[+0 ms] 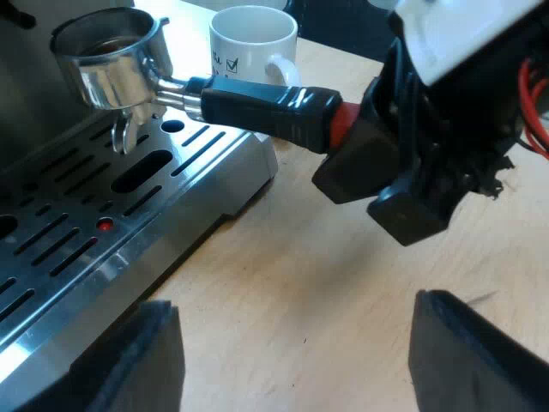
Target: Grind coffee beans and then tamp
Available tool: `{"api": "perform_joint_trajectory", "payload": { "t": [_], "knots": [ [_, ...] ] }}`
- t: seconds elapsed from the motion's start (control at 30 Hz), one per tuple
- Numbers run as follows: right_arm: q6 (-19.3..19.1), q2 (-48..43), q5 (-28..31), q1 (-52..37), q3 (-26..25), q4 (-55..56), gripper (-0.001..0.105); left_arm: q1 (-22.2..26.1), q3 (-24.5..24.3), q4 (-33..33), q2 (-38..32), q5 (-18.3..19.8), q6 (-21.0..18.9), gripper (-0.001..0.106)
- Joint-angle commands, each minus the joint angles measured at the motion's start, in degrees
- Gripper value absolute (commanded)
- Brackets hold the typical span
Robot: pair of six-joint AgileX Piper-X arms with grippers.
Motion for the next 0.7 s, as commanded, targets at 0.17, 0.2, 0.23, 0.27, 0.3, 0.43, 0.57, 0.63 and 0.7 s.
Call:
{"api": "perform_joint_trajectory", "payload": {
  "t": [0.17, 0.2, 0.23, 0.27, 0.3, 0.43, 0.57, 0.63, 0.7],
  "knots": [
    [0.71, -3.99, 5.40, 1.58, -0.56, 1.19, 0.000, -0.26, -0.19, -0.39, -0.25, 0.60, -0.11, 0.059],
    [0.71, -4.62, 5.37, 1.76, -0.56, 1.95, 0.000, -0.26, -0.19, -0.26, -0.77, 0.60, -0.11, 0.059],
    [0.71, -5.12, 5.39, 1.97, -0.56, 2.46, 0.000, -0.26, -0.19, -0.26, -1.03, 0.60, -0.11, 0.059],
    [0.71, -5.69, 5.85, 2.30, -0.56, 3.34, 0.000, -0.26, -0.19, -0.26, -1.94, 0.60, -0.11, 0.059],
    [0.71, -6.06, 6.04, 2.48, -0.56, 3.93, 0.000, -0.26, -0.19, -0.26, -2.50, 0.60, -0.11, 0.059],
    [0.71, -8.60, 7.69, 4.65, -0.56, 5.75, 0.000, -0.26, -0.19, -0.15, -6.68, 0.60, -0.11, 0.059],
    [0.71, -10.57, 7.87, 6.92, 0.37, 6.02, 0.000, -0.26, -0.19, -0.15, -9.83, 0.60, -1.34, 0.059],
    [0.71, -11.61, 7.87, 8.06, 1.86, 5.85, 0.000, -0.26, -0.19, 0.99, -11.29, 0.60, -1.78, 0.059],
    [1.88, -12.99, 7.87, 9.82, 3.76, 5.78, 0.000, -0.26, -0.33, 4.50, -12.99, 0.60, -1.76, 0.059]
  ]
}}
